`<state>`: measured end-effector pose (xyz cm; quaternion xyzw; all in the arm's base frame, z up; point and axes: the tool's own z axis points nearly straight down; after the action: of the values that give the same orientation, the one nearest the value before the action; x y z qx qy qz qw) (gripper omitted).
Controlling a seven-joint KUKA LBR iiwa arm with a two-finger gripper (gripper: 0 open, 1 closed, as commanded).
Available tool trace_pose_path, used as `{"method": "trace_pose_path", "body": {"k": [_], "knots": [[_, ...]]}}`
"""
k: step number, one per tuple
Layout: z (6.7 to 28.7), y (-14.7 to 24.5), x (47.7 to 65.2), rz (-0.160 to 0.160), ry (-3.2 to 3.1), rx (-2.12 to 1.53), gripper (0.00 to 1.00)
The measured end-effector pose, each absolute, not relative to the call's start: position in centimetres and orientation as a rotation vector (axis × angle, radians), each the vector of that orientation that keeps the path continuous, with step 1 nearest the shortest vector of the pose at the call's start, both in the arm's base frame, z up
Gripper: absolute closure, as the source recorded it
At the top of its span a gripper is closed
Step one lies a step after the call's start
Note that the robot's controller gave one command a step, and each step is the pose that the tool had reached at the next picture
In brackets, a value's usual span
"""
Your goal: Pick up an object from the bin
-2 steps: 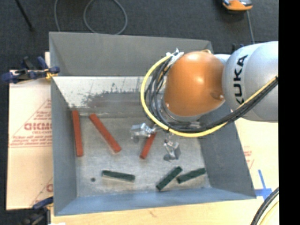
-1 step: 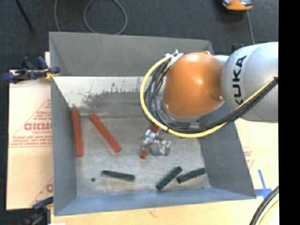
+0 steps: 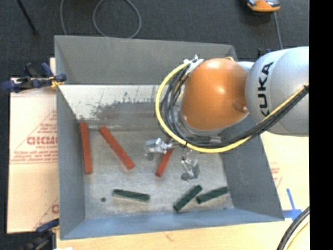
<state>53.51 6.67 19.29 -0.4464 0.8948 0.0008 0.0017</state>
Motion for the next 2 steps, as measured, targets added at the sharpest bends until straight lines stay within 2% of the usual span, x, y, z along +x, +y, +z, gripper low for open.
{"method": "trace_pose_path", "body": {"k": [1,2], "knots": [[6.78,-1.44,57.82,0.001,2.762,-1.487,0.00],[7.35,-1.27,57.99,-0.006,2.758,-1.485,1.00]]}}
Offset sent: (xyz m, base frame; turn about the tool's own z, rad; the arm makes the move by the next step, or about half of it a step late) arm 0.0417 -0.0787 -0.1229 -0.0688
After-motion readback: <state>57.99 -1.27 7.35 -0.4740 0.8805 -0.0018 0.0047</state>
